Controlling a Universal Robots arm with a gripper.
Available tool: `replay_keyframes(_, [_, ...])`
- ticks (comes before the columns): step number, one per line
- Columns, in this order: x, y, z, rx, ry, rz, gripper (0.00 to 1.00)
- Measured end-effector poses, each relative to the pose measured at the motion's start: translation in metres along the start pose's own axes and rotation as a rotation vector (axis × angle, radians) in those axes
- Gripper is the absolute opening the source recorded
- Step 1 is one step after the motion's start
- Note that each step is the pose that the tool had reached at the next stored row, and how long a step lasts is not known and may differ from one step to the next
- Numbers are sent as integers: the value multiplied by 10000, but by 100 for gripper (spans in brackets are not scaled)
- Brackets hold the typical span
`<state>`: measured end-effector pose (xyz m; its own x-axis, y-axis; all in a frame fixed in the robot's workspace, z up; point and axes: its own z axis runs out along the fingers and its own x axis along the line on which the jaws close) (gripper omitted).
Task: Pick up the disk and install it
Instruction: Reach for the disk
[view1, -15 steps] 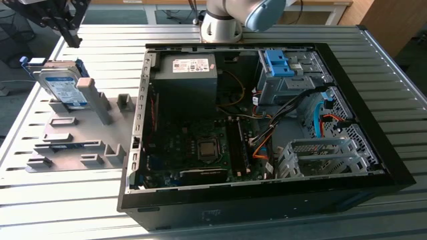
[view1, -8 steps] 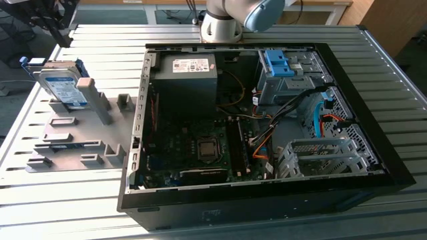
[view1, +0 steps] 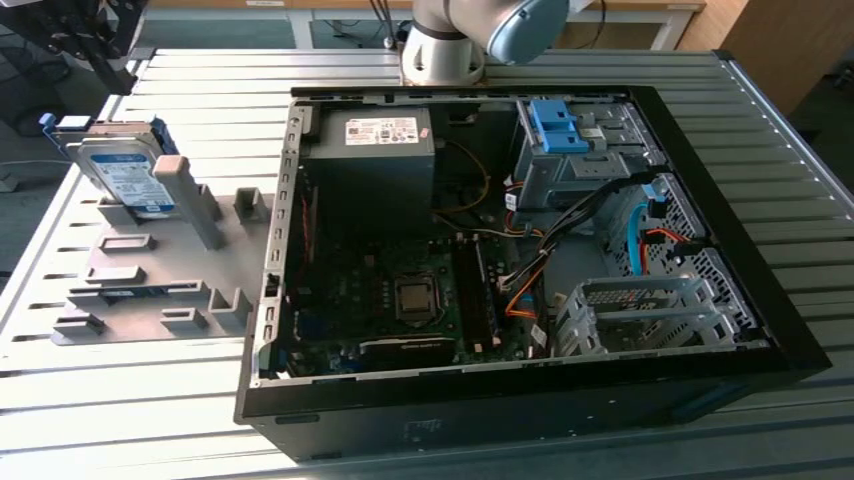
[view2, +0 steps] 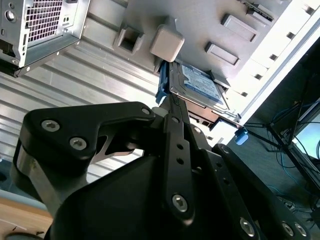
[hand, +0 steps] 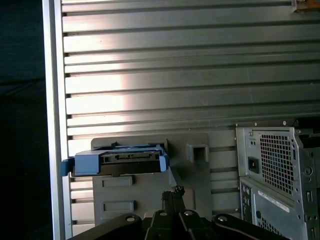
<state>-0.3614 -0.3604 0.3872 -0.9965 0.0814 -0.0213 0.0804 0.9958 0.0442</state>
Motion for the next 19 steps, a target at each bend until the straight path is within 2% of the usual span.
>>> replay_keyframes(11, [17,-1,-1,0,1,2,11])
replay_keyframes(19, [136,-11,-4,0,1,0,11])
